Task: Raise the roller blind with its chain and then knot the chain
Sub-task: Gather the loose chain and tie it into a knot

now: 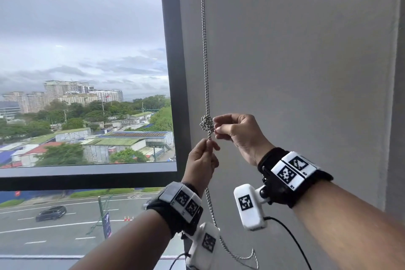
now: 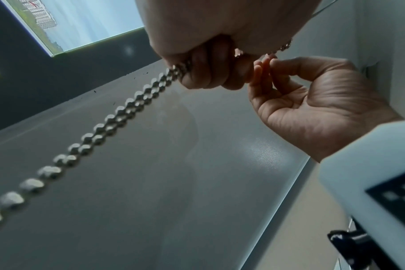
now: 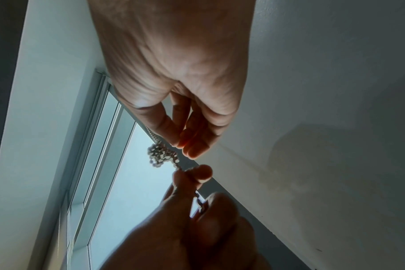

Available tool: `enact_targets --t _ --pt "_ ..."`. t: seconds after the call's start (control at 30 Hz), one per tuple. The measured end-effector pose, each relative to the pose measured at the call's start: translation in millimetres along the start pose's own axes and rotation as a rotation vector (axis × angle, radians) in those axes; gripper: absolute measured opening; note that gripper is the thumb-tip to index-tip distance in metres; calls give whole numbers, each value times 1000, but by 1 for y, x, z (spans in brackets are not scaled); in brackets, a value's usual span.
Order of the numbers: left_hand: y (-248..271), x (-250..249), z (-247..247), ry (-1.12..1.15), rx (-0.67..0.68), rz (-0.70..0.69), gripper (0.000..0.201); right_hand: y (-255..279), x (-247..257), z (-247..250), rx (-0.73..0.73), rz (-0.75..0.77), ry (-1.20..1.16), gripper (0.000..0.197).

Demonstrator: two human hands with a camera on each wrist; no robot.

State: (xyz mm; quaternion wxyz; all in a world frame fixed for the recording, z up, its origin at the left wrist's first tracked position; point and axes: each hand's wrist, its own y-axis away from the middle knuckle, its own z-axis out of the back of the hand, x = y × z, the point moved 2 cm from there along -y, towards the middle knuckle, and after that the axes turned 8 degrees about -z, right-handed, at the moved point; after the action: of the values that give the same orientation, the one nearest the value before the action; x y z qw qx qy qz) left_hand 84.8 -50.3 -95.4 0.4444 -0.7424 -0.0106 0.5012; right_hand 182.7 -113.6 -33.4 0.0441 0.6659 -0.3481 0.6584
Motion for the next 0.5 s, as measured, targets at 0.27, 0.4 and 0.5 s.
enact_targets --t 0.27,0.4,0.5 --pt "-5 3 0 28 36 88 38 0 -3 -9 2 1 146 33" --pt "-4 6 2 31 15 93 37 4 -3 -16 4 47 195 31" --pt "-4 5 3 50 -5 81 36 8 -4 -20 29 30 183 31"
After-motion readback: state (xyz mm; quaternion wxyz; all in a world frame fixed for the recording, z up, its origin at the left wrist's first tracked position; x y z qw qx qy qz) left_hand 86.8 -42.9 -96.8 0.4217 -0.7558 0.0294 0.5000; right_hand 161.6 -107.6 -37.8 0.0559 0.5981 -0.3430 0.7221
